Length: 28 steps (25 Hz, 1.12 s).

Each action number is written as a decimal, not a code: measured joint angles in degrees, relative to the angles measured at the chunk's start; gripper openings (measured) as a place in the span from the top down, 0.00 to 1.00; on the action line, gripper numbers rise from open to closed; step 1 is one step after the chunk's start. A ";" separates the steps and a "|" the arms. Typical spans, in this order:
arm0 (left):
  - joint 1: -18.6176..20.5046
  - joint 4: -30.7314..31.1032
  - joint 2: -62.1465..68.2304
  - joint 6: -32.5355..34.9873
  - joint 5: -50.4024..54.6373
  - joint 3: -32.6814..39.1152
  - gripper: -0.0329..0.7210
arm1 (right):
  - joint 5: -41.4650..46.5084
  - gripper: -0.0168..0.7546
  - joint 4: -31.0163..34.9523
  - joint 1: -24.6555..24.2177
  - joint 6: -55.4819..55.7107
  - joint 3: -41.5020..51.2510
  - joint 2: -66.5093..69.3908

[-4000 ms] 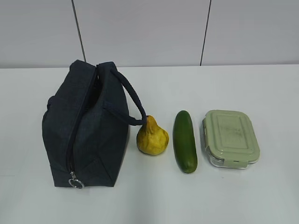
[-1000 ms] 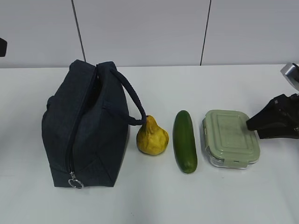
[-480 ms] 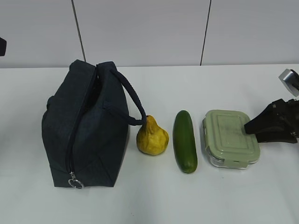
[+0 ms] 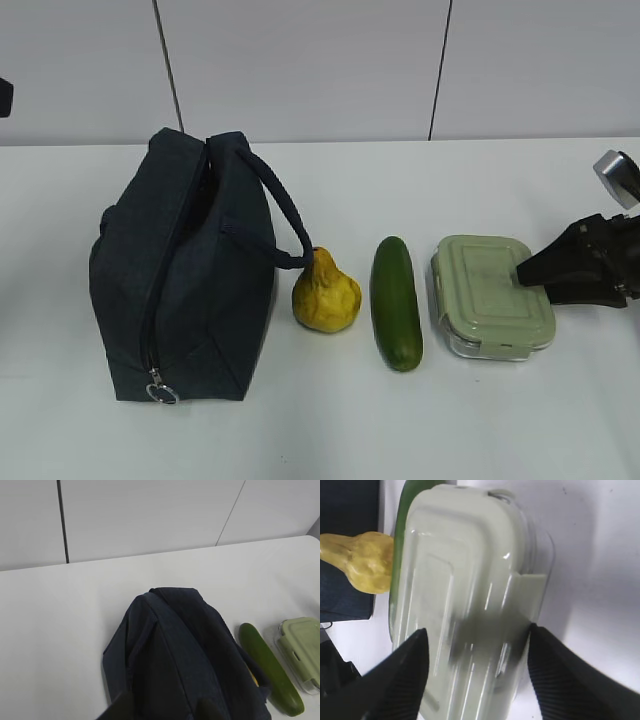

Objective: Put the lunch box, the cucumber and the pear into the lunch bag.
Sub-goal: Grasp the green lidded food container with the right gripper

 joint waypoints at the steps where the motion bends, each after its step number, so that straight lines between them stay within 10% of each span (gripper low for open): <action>1: 0.00 0.00 0.00 0.00 0.00 0.00 0.64 | 0.00 0.35 0.10 0.00 -0.09 0.00 0.00; 28: 0.00 0.05 0.00 0.06 -0.58 0.00 0.64 | -1.33 0.35 0.83 0.10 -0.72 0.00 0.74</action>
